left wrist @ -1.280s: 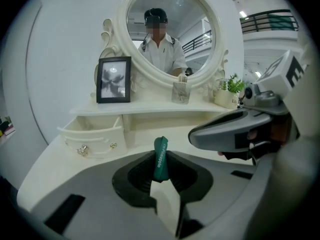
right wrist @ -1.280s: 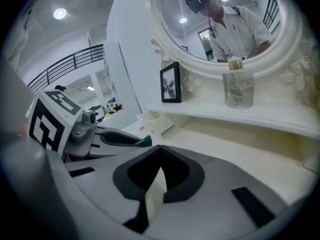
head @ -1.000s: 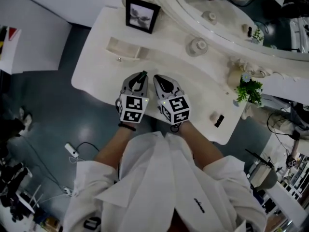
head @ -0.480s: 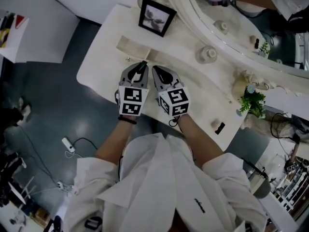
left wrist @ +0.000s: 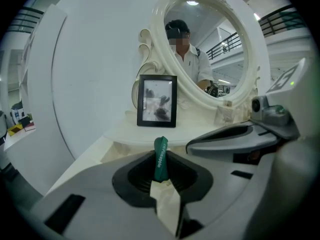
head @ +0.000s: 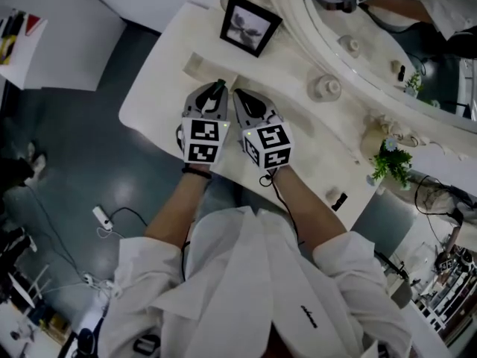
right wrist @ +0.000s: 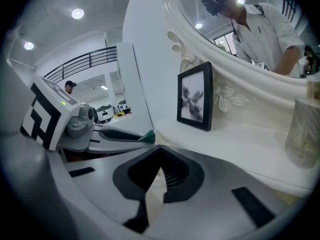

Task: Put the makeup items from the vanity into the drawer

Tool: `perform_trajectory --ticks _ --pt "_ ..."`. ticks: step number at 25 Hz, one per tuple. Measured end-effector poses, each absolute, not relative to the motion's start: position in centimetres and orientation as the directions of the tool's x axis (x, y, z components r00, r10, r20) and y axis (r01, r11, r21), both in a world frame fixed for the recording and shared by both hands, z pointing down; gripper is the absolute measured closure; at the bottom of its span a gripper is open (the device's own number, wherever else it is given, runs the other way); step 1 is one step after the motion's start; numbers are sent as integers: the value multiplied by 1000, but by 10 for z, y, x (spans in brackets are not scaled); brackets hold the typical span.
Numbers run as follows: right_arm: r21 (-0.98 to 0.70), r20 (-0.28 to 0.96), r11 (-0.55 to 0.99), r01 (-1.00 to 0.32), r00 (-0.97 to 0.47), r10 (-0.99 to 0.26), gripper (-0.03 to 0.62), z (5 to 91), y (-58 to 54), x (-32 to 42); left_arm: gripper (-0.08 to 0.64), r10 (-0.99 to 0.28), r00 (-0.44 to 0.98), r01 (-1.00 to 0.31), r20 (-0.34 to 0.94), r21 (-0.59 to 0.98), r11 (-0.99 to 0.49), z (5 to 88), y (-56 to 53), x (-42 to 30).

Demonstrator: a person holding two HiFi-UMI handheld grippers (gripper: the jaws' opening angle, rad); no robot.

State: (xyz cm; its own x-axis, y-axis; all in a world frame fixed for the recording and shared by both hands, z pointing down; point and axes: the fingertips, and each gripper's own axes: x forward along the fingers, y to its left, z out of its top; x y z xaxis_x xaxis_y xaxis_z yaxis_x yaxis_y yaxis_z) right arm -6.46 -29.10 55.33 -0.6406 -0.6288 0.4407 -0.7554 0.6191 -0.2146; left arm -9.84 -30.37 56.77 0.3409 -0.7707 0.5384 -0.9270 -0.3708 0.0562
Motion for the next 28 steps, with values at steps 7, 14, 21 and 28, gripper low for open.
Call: perform_trajectory --ticks 7,14,21,28 --pt "-209 451 622 -755 -639 -624 574 558 -295 -68 480 -774 328 -933 541 56 -356 573 -320 -102" --pt "-208 455 611 -764 -628 -631 574 564 -306 -73 479 -765 324 -934 557 59 -353 584 -328 -102" --pt "-209 463 602 -771 -620 -633 575 570 -307 -73 479 -747 339 -929 571 80 -361 594 -331 -100" --pt "-209 467 590 -780 -610 -640 574 569 -306 -70 477 -735 352 -924 579 91 -371 597 -333 -99"
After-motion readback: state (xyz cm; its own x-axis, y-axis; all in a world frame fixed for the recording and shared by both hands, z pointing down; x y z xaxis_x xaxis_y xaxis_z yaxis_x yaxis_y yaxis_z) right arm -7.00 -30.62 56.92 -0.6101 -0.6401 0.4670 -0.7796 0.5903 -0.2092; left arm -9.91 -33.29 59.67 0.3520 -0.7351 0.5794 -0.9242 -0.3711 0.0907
